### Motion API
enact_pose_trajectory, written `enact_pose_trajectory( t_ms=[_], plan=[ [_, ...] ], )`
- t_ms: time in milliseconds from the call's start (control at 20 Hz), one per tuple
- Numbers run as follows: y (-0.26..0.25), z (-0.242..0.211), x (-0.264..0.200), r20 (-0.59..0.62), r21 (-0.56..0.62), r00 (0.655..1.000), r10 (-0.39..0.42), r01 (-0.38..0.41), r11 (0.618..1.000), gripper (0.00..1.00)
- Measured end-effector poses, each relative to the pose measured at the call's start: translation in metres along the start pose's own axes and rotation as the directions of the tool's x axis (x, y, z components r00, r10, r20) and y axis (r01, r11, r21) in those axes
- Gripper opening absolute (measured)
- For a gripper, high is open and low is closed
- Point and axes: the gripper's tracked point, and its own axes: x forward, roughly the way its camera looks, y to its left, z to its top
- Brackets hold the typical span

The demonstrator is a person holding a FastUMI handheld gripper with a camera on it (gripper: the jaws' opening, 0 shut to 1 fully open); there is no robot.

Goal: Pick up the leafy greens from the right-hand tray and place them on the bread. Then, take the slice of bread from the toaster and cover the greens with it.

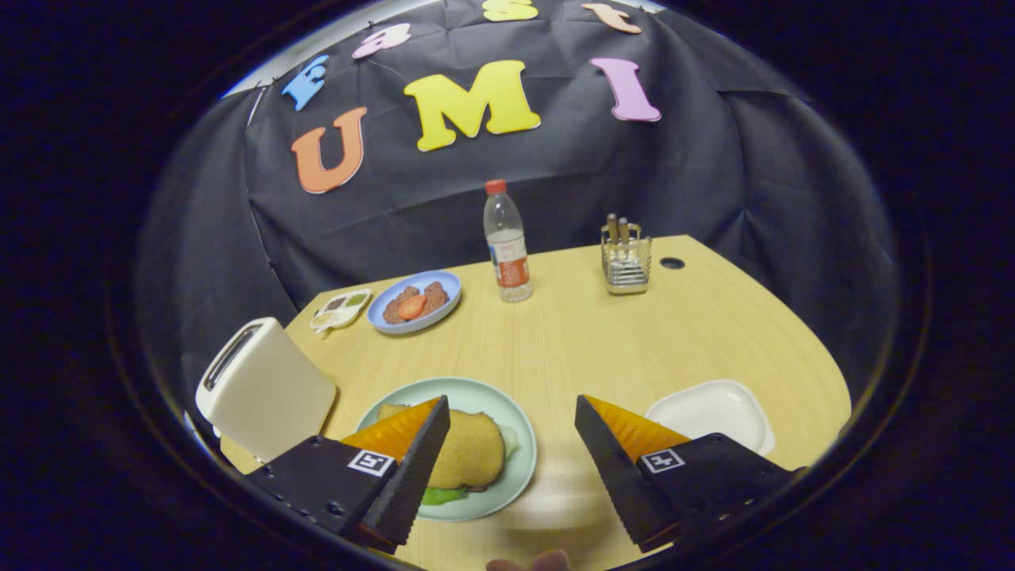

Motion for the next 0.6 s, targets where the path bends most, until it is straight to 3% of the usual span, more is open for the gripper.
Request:
enact_pose_trajectory(
  t_ms=[250, 600],
  plan=[
    [-0.056, 0.084, -0.07, 0.154, -0.05, 0.987, -0.045, 0.053, 0.997, 0.96],
    [-0.111, 0.208, -0.199, 0.402, -0.087, 0.913, -0.068, 0.112, 0.99, 0.96]
  ],
)
